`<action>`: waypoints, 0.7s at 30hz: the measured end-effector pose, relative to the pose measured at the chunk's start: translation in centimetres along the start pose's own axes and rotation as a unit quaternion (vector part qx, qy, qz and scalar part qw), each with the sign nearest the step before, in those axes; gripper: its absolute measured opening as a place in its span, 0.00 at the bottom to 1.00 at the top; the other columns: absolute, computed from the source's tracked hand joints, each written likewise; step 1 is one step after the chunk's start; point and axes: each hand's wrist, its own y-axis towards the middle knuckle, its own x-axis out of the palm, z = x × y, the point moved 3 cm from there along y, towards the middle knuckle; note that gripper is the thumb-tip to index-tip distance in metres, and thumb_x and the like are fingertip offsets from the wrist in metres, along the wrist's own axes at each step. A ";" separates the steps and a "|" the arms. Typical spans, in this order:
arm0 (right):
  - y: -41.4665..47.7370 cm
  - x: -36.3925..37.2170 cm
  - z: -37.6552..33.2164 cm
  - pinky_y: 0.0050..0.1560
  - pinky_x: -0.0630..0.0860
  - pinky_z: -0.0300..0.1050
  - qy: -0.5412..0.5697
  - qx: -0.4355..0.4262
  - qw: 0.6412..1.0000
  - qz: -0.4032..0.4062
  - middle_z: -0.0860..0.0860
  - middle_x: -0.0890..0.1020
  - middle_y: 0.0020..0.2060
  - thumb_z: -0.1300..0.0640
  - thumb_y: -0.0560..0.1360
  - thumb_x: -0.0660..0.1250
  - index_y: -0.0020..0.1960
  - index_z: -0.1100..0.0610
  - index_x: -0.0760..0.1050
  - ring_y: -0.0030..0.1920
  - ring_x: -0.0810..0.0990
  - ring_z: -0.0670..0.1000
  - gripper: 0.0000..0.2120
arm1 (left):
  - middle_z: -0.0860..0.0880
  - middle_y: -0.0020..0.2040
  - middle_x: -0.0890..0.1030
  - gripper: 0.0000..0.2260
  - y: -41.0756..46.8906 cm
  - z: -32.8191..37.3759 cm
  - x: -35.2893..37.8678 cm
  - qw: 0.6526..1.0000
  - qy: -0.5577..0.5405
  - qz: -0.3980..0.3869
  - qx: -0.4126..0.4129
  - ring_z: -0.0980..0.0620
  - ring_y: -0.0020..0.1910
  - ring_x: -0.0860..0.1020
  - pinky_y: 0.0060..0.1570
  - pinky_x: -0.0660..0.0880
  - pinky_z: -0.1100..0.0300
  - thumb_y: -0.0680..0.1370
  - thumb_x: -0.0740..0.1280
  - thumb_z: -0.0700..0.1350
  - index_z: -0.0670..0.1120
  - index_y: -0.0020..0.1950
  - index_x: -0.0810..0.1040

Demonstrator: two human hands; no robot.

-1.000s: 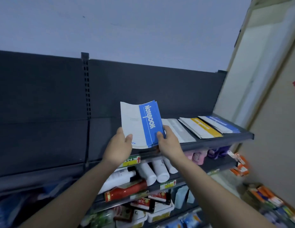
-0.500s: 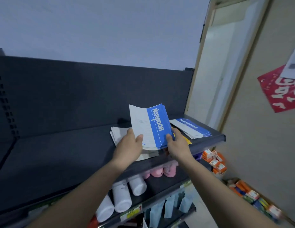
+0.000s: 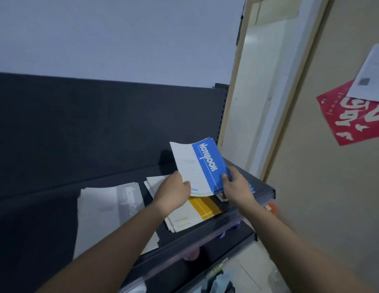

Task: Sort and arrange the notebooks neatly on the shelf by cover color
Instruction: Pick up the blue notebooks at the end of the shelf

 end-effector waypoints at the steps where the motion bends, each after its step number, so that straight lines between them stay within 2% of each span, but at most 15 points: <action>1: 0.9 -0.4 0.5 0.52 0.78 0.55 -0.007 -0.002 1.000 -0.001 0.50 0.76 0.54 0.53 0.83 0.53 0.72 0.53 0.63 0.49 0.79 0.52 0.18 | 0.50 0.61 0.79 0.13 0.7 0.3 0.7 1.000 -0.003 -0.007 0.002 0.50 0.47 0.78 0.41 0.73 0.59 0.80 0.56 0.45 0.45 0.61 0.74; 3: 2.6 -1.0 1.5 0.51 0.77 0.54 -0.025 -0.008 1.000 -0.004 0.51 0.76 0.54 0.53 0.83 0.54 0.71 0.53 0.64 0.50 0.79 0.54 0.18 | 0.50 0.61 0.80 0.14 1.9 1.0 2.1 1.000 -0.006 -0.015 0.001 0.50 0.47 0.79 0.41 0.76 0.59 0.80 0.56 0.45 0.46 0.63 0.74; 5: 4.4 -1.7 2.6 0.50 0.75 0.52 -0.058 -0.010 0.998 -0.010 0.54 0.78 0.57 0.53 0.83 0.54 0.70 0.54 0.64 0.50 0.78 0.53 0.17 | 0.47 0.61 0.79 0.14 3.1 2.0 3.6 1.000 -0.003 -0.018 -0.011 0.49 0.48 0.79 0.39 0.74 0.60 0.81 0.56 0.44 0.44 0.64 0.73; 8: 7.1 -2.6 4.3 0.53 0.77 0.55 -0.106 -0.011 0.994 -0.034 0.54 0.79 0.57 0.52 0.82 0.54 0.70 0.52 0.65 0.53 0.79 0.56 0.17 | 0.44 0.64 0.77 0.14 4.3 3.6 5.9 0.998 0.010 -0.029 -0.047 0.46 0.57 0.77 0.48 0.75 0.57 0.82 0.57 0.44 0.40 0.66 0.69; 10: 8.8 -3.0 5.6 0.55 0.77 0.56 -0.137 -0.009 0.989 -0.046 0.55 0.79 0.58 0.51 0.81 0.54 0.70 0.51 0.65 0.54 0.79 0.58 0.18 | 0.42 0.63 0.76 0.15 5.0 4.2 7.3 0.996 0.030 -0.040 -0.072 0.45 0.58 0.77 0.48 0.73 0.57 0.82 0.58 0.45 0.38 0.66 0.67; 14: 10.8 -3.4 7.5 0.56 0.74 0.52 -0.232 -0.034 0.970 -0.068 0.57 0.79 0.58 0.52 0.81 0.54 0.63 0.57 0.69 0.57 0.78 0.59 0.14 | 0.41 0.63 0.76 0.19 5.7 5.1 9.6 0.990 0.076 -0.052 -0.110 0.45 0.58 0.77 0.49 0.73 0.57 0.82 0.59 0.46 0.37 0.68 0.64; 17: 11.9 -3.4 8.8 0.56 0.71 0.51 -0.300 -0.054 0.948 -0.086 0.57 0.80 0.56 0.52 0.80 0.54 0.58 0.58 0.70 0.57 0.77 0.59 0.13 | 0.42 0.61 0.77 0.21 6.1 5.6 10.7 0.983 0.116 -0.067 -0.122 0.47 0.56 0.77 0.38 0.70 0.62 0.82 0.59 0.45 0.34 0.70 0.63; 19: 12.4 -3.5 9.1 0.57 0.71 0.51 -0.332 -0.063 0.936 -0.096 0.57 0.80 0.57 0.51 0.79 0.55 0.58 0.57 0.72 0.58 0.77 0.59 0.14 | 0.44 0.54 0.78 0.18 6.0 5.9 11.1 0.980 0.143 -0.081 -0.116 0.48 0.51 0.76 0.31 0.67 0.64 0.81 0.60 0.45 0.36 0.67 0.68; 21: 12.9 -3.8 9.1 0.58 0.71 0.50 -0.353 -0.059 0.927 -0.110 0.56 0.79 0.59 0.50 0.77 0.57 0.61 0.56 0.73 0.61 0.75 0.58 0.16 | 0.45 0.52 0.78 0.13 5.9 6.1 11.3 0.974 0.173 -0.091 -0.114 0.50 0.47 0.75 0.36 0.69 0.62 0.80 0.61 0.45 0.38 0.61 0.73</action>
